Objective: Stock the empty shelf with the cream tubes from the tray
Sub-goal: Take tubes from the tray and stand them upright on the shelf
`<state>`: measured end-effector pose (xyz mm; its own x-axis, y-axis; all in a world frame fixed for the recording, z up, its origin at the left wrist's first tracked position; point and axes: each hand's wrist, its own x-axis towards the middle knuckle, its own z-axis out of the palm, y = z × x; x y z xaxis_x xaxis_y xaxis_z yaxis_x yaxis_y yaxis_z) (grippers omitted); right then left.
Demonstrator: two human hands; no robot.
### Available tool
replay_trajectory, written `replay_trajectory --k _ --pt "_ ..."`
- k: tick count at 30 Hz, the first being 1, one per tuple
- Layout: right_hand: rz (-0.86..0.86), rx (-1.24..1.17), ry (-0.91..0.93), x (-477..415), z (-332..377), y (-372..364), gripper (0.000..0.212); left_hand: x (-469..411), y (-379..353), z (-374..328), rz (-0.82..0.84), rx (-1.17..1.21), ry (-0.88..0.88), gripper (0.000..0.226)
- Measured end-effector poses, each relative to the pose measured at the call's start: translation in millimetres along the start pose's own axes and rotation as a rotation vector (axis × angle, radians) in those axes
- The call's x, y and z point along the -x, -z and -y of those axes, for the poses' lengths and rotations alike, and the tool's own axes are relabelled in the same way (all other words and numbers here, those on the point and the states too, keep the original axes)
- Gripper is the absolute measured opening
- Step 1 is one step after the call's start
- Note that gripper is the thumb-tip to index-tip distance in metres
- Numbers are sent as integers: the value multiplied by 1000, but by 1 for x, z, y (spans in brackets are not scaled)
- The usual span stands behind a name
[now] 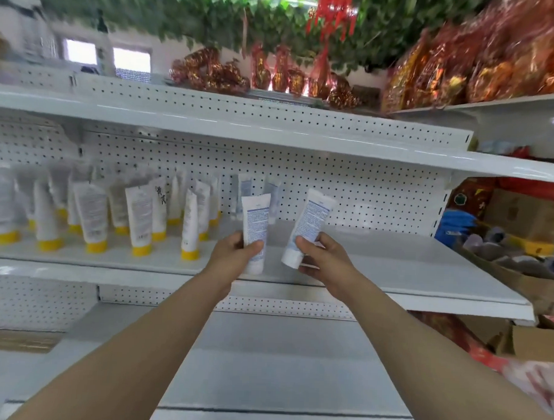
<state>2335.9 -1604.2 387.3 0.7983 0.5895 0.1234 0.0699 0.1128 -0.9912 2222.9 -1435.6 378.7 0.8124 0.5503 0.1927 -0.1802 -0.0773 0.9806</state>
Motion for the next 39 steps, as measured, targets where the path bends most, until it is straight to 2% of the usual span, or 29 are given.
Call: replay_trajectory --k 6,12,18,22,26,39 --pt "-42 80 63 -75 -5 -1 35 -71 -6 10 -104 -60 -100 26" --pt "-115 206 81 -150 -26 -1 30 -130 -2 44 -263 -164 -140 23" --pt "-242 450 60 -194 -52 -22 33 -171 14 67 -322 -258 -94 25" --pt "-341 567 48 -206 -58 -32 37 -197 21 72 -362 -490 -42 29" --pt "-383 633 38 -210 -61 -37 44 -201 20 70 -367 -556 -37 32" --pt "-389 628 24 -213 -63 -43 43 -216 13 79 -360 -399 -101 33"
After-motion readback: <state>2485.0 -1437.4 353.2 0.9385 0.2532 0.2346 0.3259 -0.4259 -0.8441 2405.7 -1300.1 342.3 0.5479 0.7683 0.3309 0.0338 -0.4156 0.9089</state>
